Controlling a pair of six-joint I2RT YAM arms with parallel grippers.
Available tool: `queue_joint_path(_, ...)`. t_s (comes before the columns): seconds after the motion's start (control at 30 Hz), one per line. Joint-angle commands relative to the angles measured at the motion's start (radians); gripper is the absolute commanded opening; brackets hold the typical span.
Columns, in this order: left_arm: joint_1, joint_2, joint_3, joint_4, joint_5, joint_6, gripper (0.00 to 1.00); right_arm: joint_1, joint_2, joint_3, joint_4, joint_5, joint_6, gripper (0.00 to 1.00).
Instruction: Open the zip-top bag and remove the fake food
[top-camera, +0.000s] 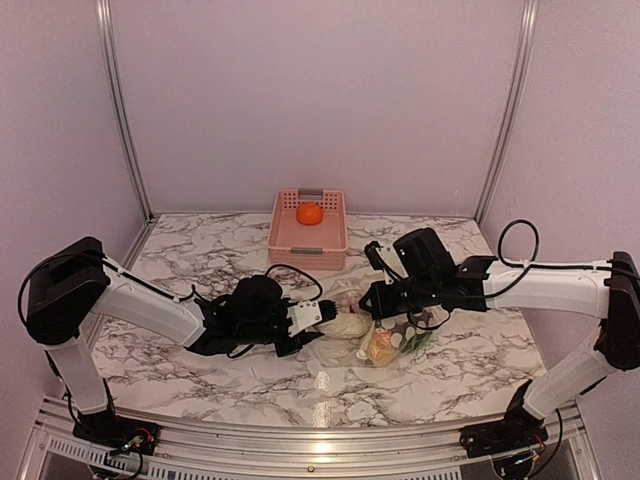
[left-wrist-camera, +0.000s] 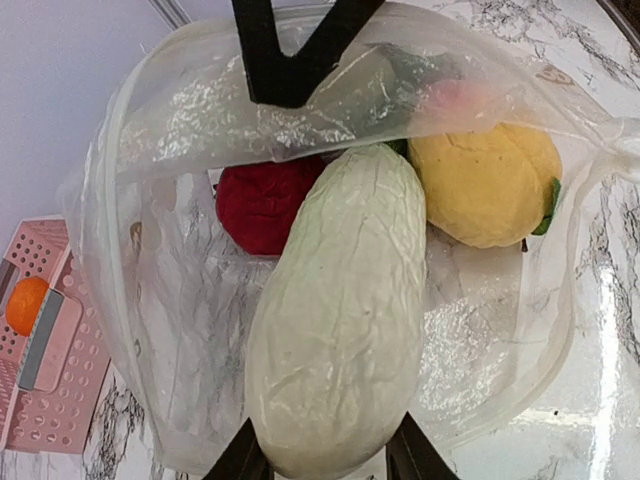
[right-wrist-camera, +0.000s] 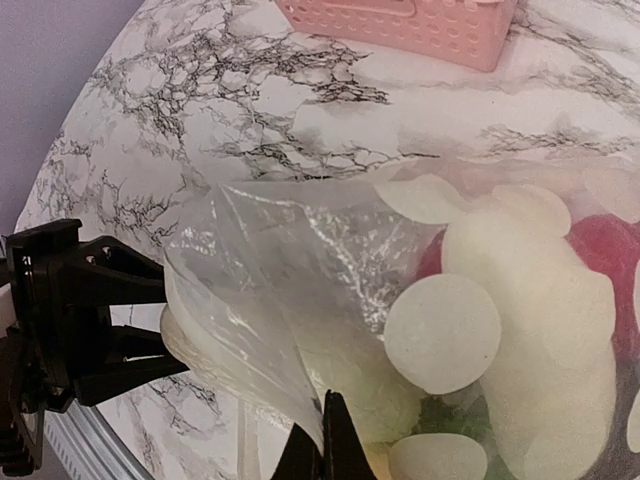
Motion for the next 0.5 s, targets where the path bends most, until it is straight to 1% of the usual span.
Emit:
queue_joint_path(0.0, 0.006, -0.076, -0.068, -0.087, -0.050, -0.045, 0.15, -0.010, -0.021, -0.004, 0.012, 0.013, -0.003, 0.00)
queue_joint_path(0.27, 0.005, -0.272, -0.238, -0.058, -0.111, -0.224, 0.14, -0.011, -0.011, -0.012, 0.026, 0.010, -0.003, 0.00)
queue_joint_path(0.47, 0.006, -0.440, -0.343, -0.073, -0.121, -0.308, 0.13, -0.011, 0.000, -0.011, 0.036, 0.003, -0.003, 0.00)
